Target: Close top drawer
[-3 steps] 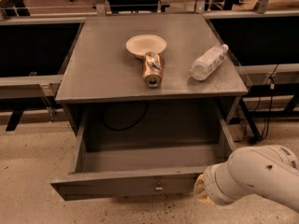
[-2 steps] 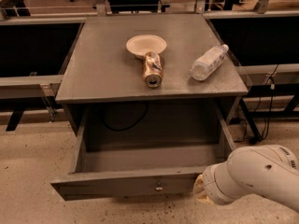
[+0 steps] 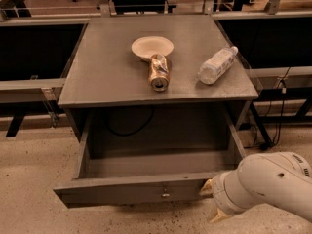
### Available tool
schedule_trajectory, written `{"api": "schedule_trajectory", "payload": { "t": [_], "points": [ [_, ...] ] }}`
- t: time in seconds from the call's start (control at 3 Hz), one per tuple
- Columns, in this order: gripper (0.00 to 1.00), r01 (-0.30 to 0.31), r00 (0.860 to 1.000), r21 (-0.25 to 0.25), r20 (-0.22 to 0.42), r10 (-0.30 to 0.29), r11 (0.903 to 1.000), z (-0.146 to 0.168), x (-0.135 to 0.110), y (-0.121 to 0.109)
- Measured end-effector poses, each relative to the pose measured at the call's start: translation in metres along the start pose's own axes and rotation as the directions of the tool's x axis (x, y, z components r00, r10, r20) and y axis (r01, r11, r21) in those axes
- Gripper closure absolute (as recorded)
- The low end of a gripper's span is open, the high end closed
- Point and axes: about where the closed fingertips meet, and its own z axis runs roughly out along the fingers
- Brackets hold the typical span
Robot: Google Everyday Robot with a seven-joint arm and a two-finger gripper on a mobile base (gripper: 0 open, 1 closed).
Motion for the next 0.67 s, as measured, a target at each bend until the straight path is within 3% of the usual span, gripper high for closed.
{"api": "schedule_trajectory", "payload": {
  "t": [0.33, 0.67],
  "points": [
    [0.0, 0.0, 1.0, 0.0, 0.0, 0.0, 1.0, 0.0, 0.0, 0.0],
    [0.0, 0.0, 1.0, 0.0, 0.0, 0.0, 1.0, 0.0, 0.0, 0.0]
  ]
}}
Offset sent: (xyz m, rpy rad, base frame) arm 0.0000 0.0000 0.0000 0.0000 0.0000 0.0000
